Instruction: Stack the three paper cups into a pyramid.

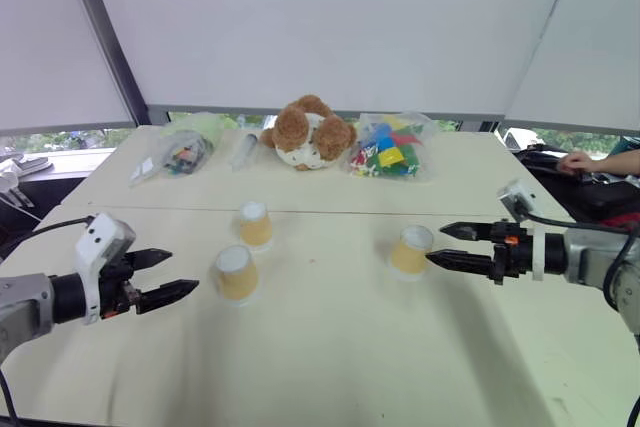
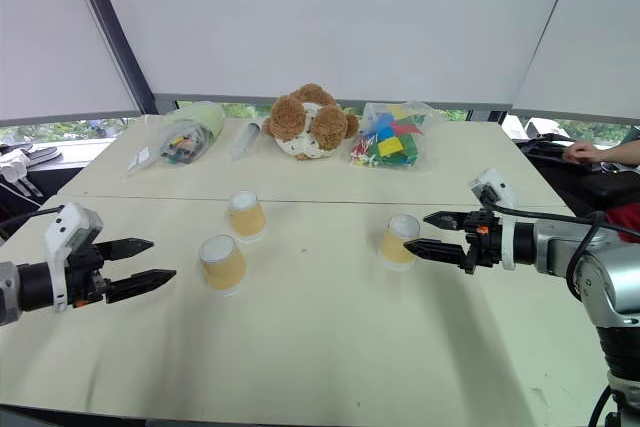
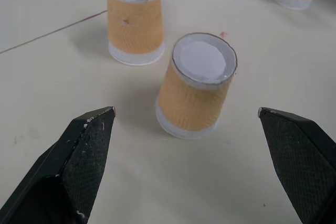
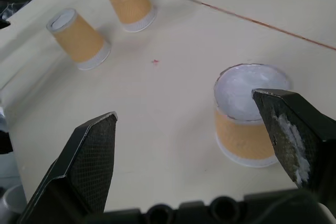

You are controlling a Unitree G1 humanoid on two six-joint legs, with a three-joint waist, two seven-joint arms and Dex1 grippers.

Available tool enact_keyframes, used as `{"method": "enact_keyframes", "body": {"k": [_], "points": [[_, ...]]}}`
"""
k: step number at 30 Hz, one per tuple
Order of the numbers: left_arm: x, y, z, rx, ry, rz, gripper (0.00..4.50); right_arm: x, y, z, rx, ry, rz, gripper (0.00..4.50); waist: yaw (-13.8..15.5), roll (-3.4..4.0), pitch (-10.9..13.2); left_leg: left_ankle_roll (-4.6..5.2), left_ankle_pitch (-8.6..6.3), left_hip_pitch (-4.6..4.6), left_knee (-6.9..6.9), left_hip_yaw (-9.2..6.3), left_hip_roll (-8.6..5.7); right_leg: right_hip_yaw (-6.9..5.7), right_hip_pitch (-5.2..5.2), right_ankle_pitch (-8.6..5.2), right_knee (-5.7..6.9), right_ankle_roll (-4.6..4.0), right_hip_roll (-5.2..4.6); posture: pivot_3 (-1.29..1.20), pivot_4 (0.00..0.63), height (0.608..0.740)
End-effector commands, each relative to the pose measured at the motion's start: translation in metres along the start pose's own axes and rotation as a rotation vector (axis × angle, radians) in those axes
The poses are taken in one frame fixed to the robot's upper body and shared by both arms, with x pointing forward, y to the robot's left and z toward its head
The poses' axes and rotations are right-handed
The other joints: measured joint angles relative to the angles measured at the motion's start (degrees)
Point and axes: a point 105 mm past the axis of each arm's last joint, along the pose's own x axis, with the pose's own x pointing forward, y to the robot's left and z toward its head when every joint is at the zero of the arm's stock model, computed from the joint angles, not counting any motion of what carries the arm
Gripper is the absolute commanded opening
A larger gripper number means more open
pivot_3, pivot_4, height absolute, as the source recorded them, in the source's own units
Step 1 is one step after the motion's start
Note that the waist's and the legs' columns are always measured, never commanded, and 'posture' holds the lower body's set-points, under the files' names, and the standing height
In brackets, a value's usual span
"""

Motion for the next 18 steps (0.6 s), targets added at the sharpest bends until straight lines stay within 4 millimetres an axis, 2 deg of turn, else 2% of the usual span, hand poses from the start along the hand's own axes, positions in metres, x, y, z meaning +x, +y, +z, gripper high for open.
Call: {"method": "enact_keyframes", "body": {"k": [1,4,6,12,18], "points": [[0.006,-0.005,0.007,0.074,-0.001,-0.044,4.50,0.002,0.020,0.013,-0.035,-0.025,0.065,4.48,0.0,0.00,0.0,0.00,0.00,0.00,0.00,0.00,0.00,0.00,0.00,0.00,0.00,0.00,0.00,0.00,0.150,0.740],[0.030,-0.003,0.006,0.130,-0.009,-0.087,4.50,0.013,0.047,0.014,-0.035,-0.028,0.158,4.48,0.3,0.00,0.0,0.00,0.00,0.00,0.01,-0.01,-0.01,-0.02,0.02,0.00,0.00,-0.01,0.02,0.00,0.150,0.740],[0.043,0.000,0.009,0.143,-0.043,-0.099,4.50,0.017,0.055,0.016,-0.037,-0.040,0.170,4.48,0.3,0.00,0.0,0.00,0.00,0.00,0.03,-0.01,-0.02,-0.04,0.06,0.00,0.01,-0.01,0.04,0.00,0.150,0.740],[0.078,0.002,0.008,0.175,-0.101,-0.145,4.50,0.022,0.065,0.016,-0.033,-0.045,0.175,4.48,0.3,-0.03,0.0,0.00,0.00,-0.08,0.08,0.02,-0.04,-0.03,0.04,0.01,0.00,0.01,0.06,0.00,0.150,0.740],[0.096,0.003,0.003,0.201,-0.102,-0.174,4.50,0.021,0.065,0.014,-0.038,-0.033,0.156,4.48,0.1,-0.03,0.0,0.01,0.01,-0.09,0.08,0.00,-0.02,-0.03,0.03,0.02,0.01,0.02,0.10,0.00,0.150,0.740]]}}
